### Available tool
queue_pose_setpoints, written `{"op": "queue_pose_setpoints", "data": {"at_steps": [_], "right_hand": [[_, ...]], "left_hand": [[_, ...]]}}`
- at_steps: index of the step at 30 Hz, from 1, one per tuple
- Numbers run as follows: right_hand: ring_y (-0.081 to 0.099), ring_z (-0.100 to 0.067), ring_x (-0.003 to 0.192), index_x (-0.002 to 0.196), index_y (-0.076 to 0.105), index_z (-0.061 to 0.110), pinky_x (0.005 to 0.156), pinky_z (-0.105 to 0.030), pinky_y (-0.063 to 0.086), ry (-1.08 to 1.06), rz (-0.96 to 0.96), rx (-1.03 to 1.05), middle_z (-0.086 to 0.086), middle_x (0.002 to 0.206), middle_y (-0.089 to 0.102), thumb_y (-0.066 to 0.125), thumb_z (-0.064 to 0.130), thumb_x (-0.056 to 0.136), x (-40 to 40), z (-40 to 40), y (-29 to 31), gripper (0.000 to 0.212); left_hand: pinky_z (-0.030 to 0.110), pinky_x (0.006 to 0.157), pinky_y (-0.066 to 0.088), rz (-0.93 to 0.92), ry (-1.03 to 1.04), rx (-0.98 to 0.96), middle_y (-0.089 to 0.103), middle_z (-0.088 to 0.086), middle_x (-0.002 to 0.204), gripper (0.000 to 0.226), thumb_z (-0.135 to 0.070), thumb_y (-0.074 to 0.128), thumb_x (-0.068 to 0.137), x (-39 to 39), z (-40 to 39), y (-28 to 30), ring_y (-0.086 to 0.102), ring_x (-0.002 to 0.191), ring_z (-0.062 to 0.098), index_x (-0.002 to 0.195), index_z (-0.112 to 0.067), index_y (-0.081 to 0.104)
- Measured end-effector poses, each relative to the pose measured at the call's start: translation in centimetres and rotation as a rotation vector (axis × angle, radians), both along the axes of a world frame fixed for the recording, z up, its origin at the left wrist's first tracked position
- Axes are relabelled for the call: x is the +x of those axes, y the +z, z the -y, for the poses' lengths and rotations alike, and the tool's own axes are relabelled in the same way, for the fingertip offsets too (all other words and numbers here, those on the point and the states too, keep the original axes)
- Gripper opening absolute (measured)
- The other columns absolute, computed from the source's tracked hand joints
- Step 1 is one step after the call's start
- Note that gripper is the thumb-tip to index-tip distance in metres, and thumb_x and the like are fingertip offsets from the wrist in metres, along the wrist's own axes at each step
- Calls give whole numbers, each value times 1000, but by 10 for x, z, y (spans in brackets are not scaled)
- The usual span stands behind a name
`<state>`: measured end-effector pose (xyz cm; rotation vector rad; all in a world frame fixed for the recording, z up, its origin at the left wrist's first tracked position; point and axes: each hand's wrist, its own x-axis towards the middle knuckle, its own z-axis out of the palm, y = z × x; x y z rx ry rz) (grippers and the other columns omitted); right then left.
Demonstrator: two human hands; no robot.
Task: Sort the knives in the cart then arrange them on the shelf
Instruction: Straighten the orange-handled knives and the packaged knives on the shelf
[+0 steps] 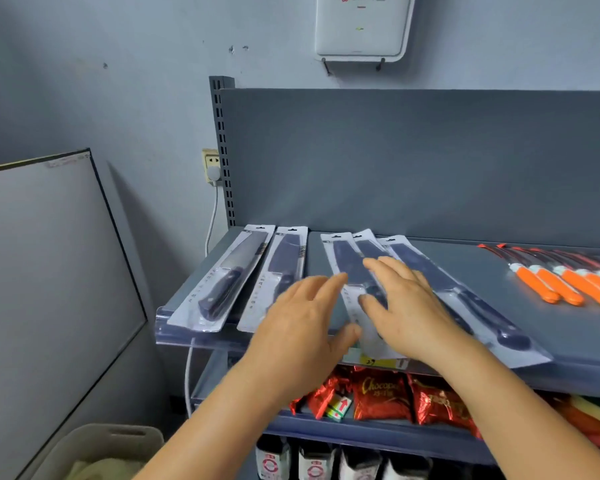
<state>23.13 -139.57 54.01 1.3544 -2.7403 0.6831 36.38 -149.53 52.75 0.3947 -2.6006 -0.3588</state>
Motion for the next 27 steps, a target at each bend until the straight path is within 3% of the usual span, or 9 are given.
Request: {"op": "queue_pose_setpoints", "data": {"at_steps": [5,9,12,15,20,22,27], "right_hand": [[11,-25,144,152,14,28,117,-37,15,-138,-20,226,4,158,12,37,41,98,-38,-37,-8,60],[20,-26,142,151,19,25,116,-39,21,-71,-7,353,3,158,14,34,41,99,-49,-50,-15,56],[20,-19,143,151,21,26,114,-34,24,1,32,295,9,158,12,38,39,99,-49,-55,-14,56],[30,-16,137,147,30,25,107,-30,29,59,62,225,10,153,23,44,42,97,-49,-54,-10,54],[33,-18,137,149,26,26,107,-31,32,23,210,181,6,154,22,52,45,93,-48,-46,-5,65],[35,-20,136,149,27,23,106,-32,33,14,241,191,1,153,28,55,44,91,-44,-44,-3,68],[50,-23,121,135,45,17,97,-33,42,-43,237,156,-3,136,50,62,49,85,-32,-36,-1,62]], "left_hand": [[29,116,14,157,-76,-56,18,-4,156,69,-56,46,92,-31,-32,-23,11,145,14,150,-34,17],[37,120,9,282,-46,-69,2,-3,161,69,-57,43,93,-50,-44,-29,-2,148,18,151,-37,11],[33,117,19,292,-10,-65,4,-3,160,63,-52,43,95,-54,-46,-26,11,146,20,149,-34,17],[29,109,28,316,22,-49,9,-3,158,58,-46,42,96,-49,-43,-21,25,140,20,149,-30,21],[29,77,44,361,110,-28,21,-5,151,44,-35,39,99,-37,-37,-11,56,108,24,141,-27,31],[33,76,50,386,132,-19,25,-4,148,41,-34,37,100,-34,-36,-7,58,103,24,140,-25,31],[38,91,49,466,159,-1,11,-5,158,54,-36,39,100,-34,-31,-6,52,121,27,150,-28,18]]}}
